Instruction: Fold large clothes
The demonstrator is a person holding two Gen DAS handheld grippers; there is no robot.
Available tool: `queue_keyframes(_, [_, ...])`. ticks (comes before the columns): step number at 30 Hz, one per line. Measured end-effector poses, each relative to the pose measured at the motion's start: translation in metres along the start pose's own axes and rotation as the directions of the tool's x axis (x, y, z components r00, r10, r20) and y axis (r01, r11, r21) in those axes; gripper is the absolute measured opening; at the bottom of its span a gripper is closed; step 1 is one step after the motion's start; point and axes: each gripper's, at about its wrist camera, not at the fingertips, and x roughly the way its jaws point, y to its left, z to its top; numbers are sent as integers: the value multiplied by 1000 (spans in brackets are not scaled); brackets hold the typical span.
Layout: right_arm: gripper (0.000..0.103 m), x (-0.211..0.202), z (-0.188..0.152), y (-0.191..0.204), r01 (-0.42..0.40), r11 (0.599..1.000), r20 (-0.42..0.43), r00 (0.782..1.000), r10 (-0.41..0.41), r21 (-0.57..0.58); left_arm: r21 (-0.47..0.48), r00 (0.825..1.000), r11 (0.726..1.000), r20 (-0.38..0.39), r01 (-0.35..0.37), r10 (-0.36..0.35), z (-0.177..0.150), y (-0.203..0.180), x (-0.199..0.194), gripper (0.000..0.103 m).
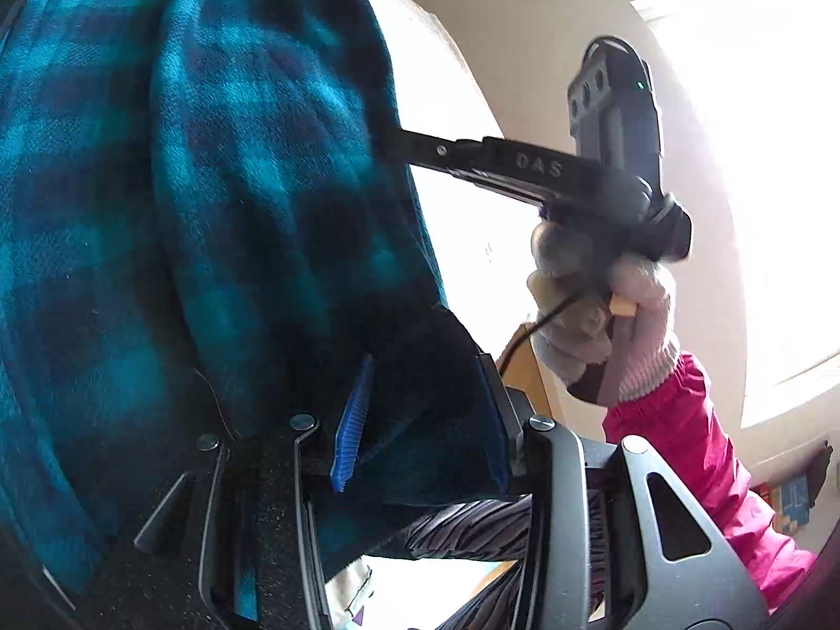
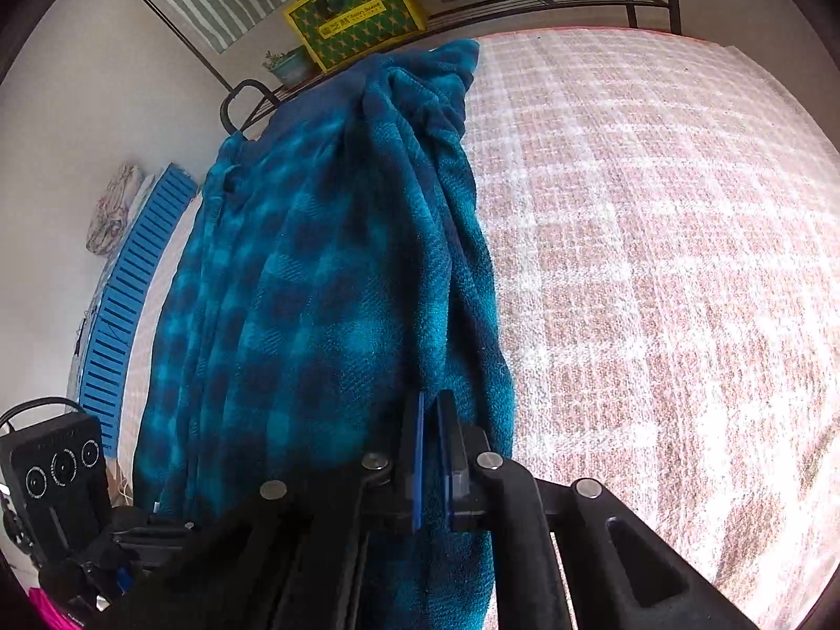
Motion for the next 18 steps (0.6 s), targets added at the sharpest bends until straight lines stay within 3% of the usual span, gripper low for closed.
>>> queue_keyframes(4, [0, -5, 11, -5, 48, 999, 57, 997, -50, 20, 47, 1000, 999, 12, 2, -2, -23, -14, -24, 38])
queue_keyframes(8, [3, -10, 14, -7, -26, 999, 59, 998, 24, 41, 27, 990, 997, 119, -73, 69, -23, -10, -61, 38])
queue_keyframes(10, [14, -14, 13, -10, -13, 999, 66, 998, 10, 53, -27, 973, 988, 172, -151, 153, -16, 3, -73, 38])
queue_keyframes(11, [31, -14, 12, -12, -25, 998, 63, 998, 21, 64, -70, 969, 985, 182, -157, 167, -11, 12, -76, 39])
queue_keyframes(14, [32, -15, 9, -16, -70, 995, 58, 996, 65, 75, -164, 960, 967, 171, -194, 221, 8, 41, -61, 43])
queue_keyframes(18, [31, -13, 10, -14, -83, 994, 58, 995, 79, 66, -224, 966, 953, 111, -204, 233, 20, 60, -29, 46])
